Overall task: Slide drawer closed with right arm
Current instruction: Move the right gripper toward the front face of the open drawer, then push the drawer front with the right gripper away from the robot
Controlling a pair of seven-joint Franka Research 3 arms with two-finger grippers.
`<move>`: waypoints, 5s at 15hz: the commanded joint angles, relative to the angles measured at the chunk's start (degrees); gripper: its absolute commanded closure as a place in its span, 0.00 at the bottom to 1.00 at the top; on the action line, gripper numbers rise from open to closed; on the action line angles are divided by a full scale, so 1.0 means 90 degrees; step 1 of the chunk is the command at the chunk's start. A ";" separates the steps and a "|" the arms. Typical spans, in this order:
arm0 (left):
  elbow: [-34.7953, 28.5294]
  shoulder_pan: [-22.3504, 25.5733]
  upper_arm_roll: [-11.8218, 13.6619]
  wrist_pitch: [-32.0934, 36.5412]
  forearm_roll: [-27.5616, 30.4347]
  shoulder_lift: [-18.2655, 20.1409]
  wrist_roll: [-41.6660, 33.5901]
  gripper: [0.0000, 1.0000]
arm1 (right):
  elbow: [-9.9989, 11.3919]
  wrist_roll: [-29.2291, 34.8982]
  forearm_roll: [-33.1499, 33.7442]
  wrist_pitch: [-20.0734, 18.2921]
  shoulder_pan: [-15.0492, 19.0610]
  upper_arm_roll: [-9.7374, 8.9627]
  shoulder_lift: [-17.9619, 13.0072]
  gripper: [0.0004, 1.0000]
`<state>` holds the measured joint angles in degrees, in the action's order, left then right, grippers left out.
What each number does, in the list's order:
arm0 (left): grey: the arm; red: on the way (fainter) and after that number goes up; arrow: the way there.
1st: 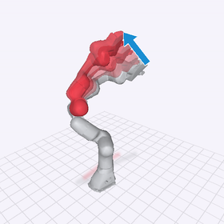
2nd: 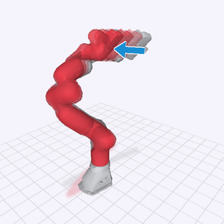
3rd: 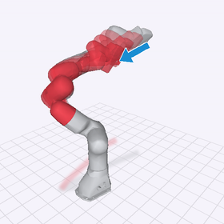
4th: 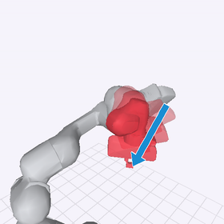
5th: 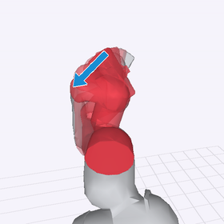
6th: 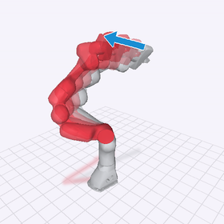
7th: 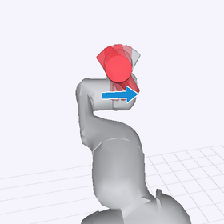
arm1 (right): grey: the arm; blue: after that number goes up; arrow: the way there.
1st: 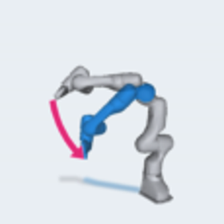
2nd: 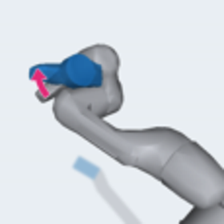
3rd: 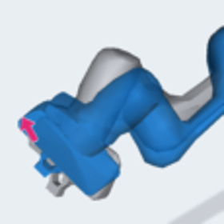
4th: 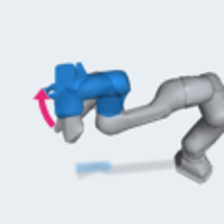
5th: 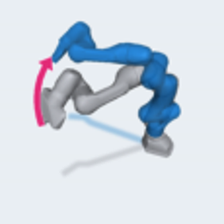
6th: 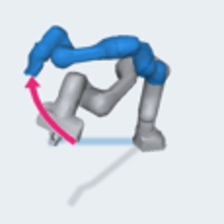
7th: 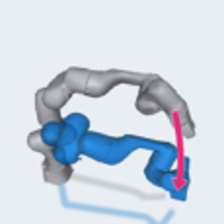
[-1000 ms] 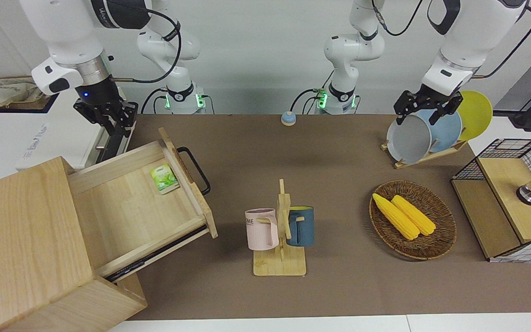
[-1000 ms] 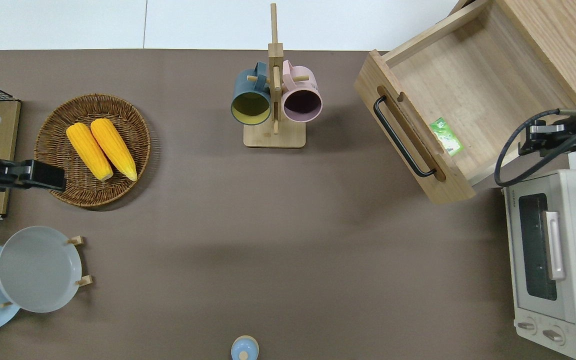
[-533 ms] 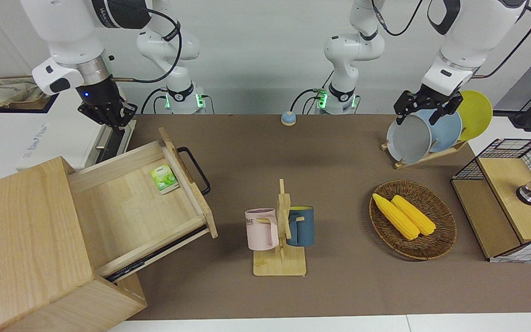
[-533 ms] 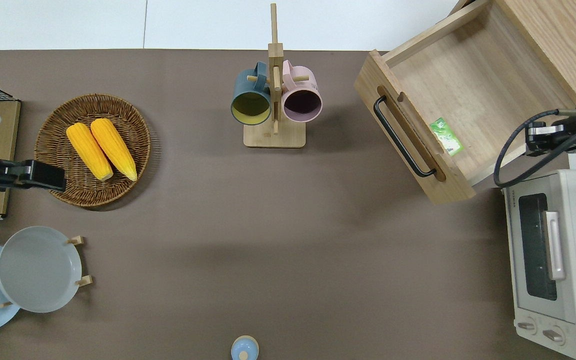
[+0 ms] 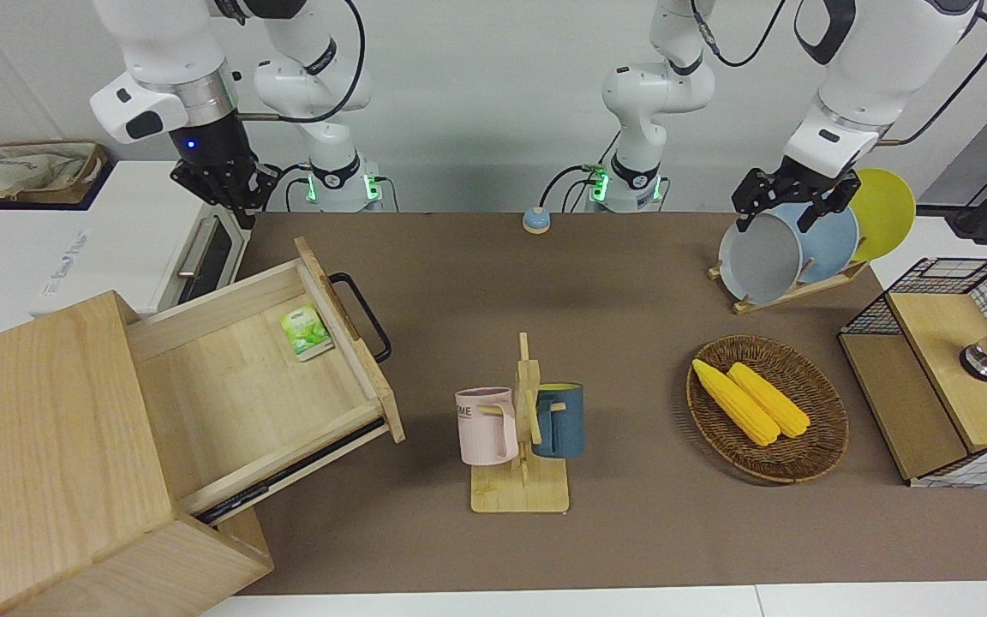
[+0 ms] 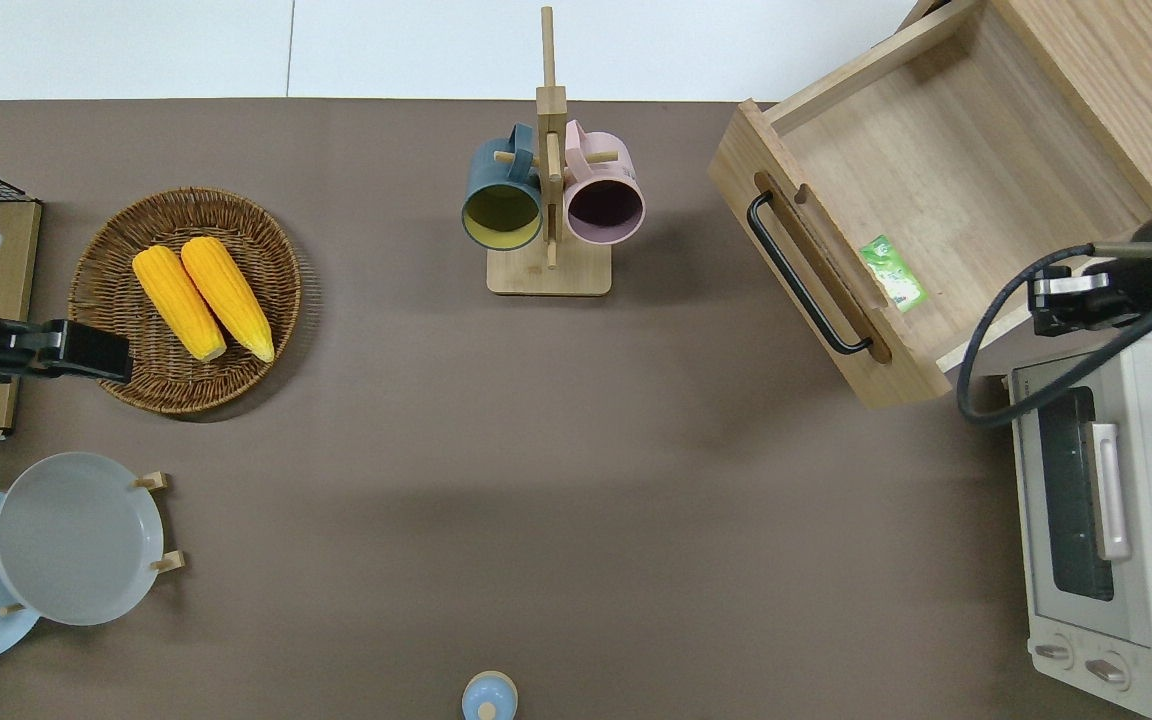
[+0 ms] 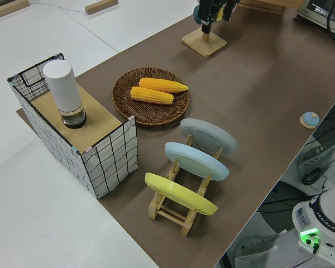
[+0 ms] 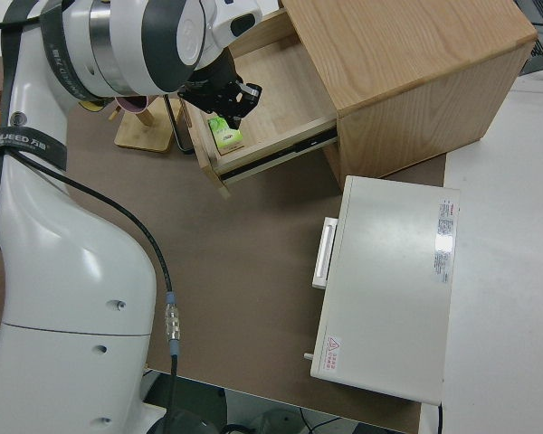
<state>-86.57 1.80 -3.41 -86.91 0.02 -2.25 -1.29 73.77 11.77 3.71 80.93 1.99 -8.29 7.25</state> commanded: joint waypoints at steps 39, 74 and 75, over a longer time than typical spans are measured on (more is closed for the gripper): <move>0.0165 0.0024 -0.0041 0.0125 -0.0109 -0.0072 -0.0062 0.01 | 0.0611 0.7618 -0.0354 0.2121 -0.1501 0.0052 0.1646 1.00; 0.0165 0.0024 -0.0041 0.0125 -0.0109 -0.0072 -0.0062 0.01 | -0.0160 0.5460 -0.0295 0.2580 0.0638 0.0003 0.2427 1.00; 0.0165 0.0024 -0.0041 0.0125 -0.0109 -0.0072 -0.0062 0.01 | -0.0189 0.5392 -0.0295 0.2580 0.0677 0.0003 0.2447 1.00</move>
<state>-86.57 1.80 -3.41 -86.91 0.02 -2.25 -1.29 74.58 62.80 0.84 103.70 6.27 -7.33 27.17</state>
